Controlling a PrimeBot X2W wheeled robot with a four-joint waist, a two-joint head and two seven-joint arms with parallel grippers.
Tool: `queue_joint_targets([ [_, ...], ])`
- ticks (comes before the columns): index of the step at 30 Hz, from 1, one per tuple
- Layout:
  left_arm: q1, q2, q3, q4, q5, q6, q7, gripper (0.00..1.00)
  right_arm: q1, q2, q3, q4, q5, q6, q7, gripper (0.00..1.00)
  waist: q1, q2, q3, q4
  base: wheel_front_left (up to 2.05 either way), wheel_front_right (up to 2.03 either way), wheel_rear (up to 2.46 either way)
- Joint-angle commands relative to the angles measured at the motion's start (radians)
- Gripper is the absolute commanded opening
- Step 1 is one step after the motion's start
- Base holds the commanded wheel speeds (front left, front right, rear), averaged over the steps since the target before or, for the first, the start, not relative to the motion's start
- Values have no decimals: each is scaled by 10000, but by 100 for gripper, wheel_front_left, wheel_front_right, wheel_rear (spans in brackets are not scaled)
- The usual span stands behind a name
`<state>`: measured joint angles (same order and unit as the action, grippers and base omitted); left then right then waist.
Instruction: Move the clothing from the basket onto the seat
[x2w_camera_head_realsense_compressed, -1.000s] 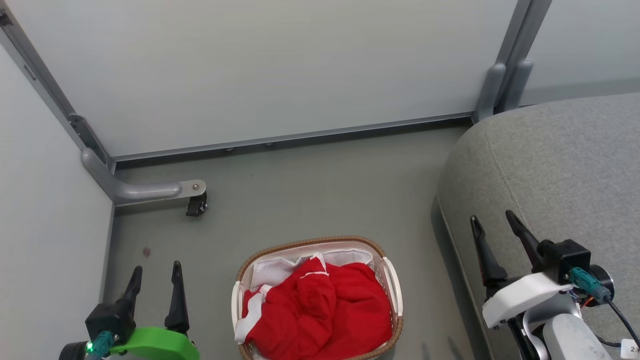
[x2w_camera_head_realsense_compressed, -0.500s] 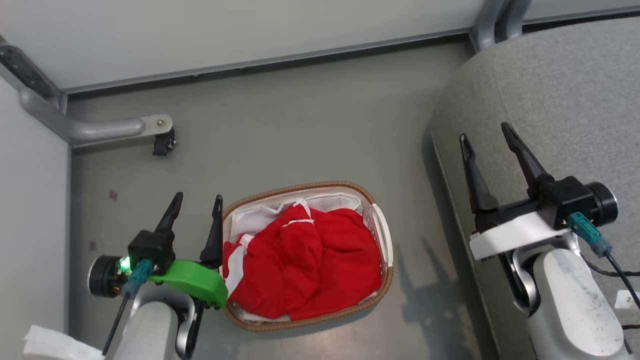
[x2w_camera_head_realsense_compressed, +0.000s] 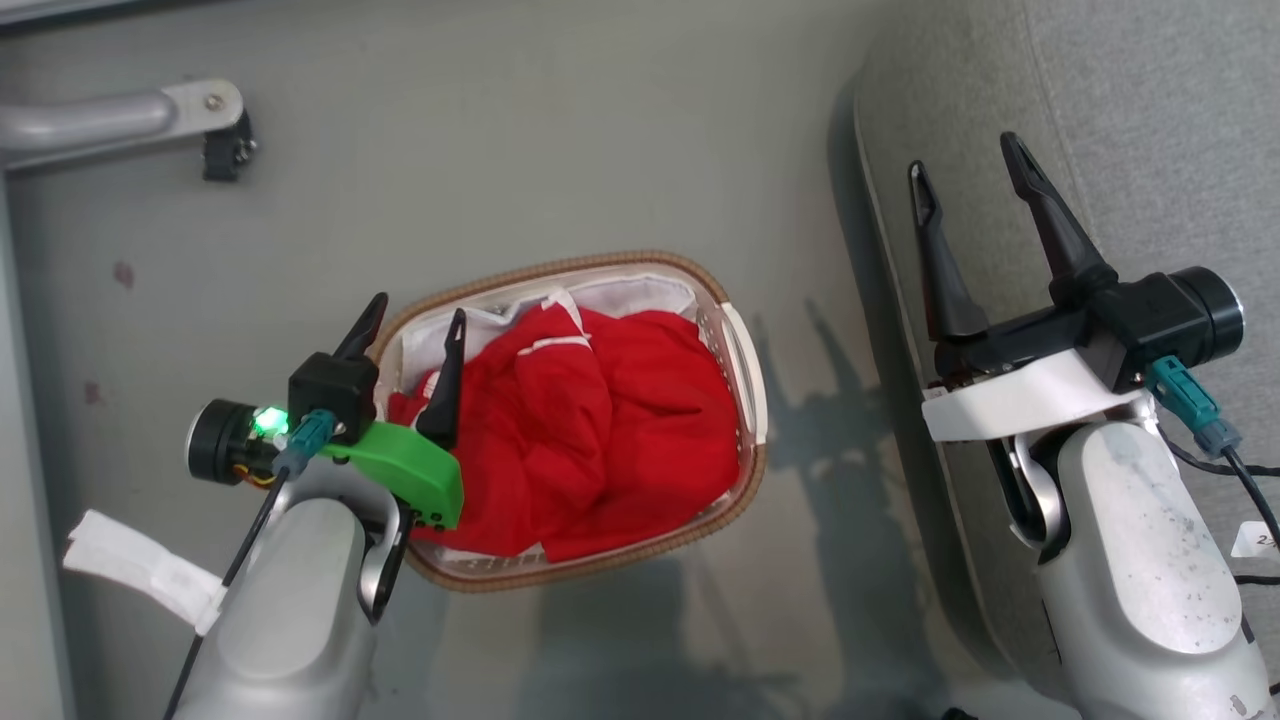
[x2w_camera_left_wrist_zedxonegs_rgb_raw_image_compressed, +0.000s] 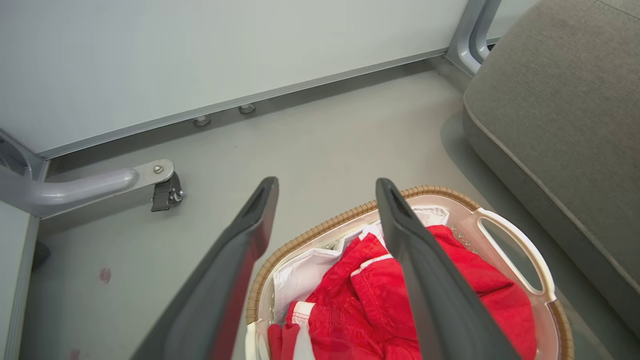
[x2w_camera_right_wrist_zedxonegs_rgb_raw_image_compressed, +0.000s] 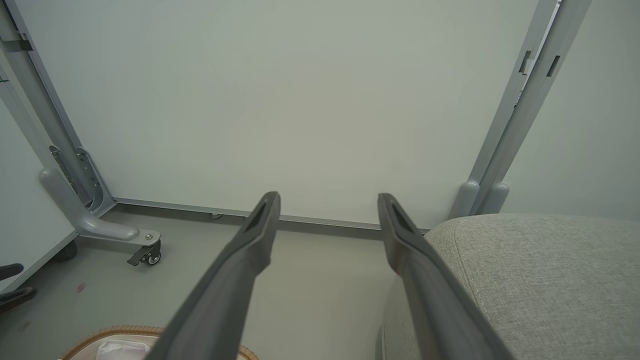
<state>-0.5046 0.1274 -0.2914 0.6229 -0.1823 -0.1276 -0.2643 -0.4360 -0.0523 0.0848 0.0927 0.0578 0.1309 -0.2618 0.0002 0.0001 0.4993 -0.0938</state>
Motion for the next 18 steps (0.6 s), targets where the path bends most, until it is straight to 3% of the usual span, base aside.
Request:
queue_joint_targets([
  [1,-326,129,-129,172,20,-52,-3,100,-156,-8,25,-44,-49,-3,-47,100,-2,-1,820,-322,0,0,0],
  [18,-2364,86,-2107,2719,169,-51,-3,100,-417,-2,368,-199,532,-3,-47,100,-2,-1,2191,-851,0,0,0],
])
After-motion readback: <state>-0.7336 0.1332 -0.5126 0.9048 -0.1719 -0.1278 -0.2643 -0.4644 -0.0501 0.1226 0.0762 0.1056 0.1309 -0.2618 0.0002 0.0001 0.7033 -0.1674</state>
